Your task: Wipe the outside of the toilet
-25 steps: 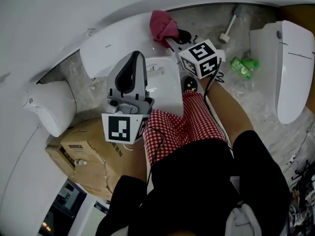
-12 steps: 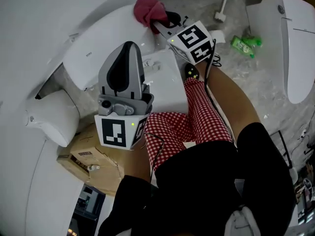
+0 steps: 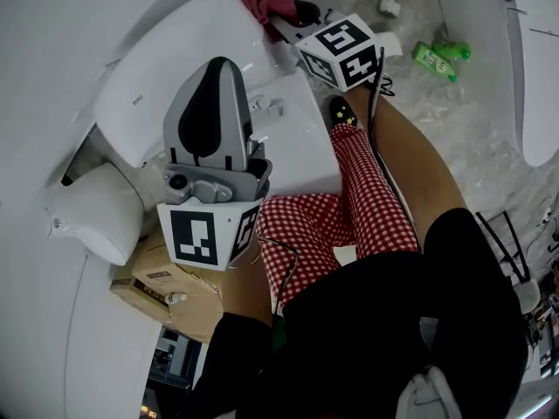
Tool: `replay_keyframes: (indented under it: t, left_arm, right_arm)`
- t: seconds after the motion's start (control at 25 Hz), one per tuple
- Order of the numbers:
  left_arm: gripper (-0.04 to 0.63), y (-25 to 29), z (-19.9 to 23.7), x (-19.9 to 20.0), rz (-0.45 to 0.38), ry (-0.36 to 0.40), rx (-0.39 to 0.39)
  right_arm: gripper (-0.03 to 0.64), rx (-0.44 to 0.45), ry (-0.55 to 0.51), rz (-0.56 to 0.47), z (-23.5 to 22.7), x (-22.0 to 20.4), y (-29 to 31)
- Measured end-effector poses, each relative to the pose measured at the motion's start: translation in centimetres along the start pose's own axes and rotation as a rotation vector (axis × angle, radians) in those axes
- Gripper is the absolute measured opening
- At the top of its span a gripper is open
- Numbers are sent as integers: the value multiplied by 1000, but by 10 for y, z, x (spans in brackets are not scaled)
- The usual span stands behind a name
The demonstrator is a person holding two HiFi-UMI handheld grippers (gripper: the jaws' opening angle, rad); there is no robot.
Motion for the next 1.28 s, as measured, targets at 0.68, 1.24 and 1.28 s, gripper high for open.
replay_keyframes:
  t: [0.68,1.24,1.28]
  left_arm:
    - [9,-5,23,1,-36,-57,79]
    - [9,-12,25,-9,-29,-8,63]
    - [9,-13,25,-10,-31,-9,62]
  right_arm:
    - [78,-55,23,182,-38,-80,43]
    - [78,-63,26,308,-57,-134,63]
    - [77,-59,20,319,-57,-136,64]
Point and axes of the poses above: the fingertips, and each gripper's own axes: y forward along the fingers, z to its left, x out of its top, the point moved 1 cm from there along -y, backward along the fingers, and after that the axes turned 3 degrees about -x, right-handed, at the moved point
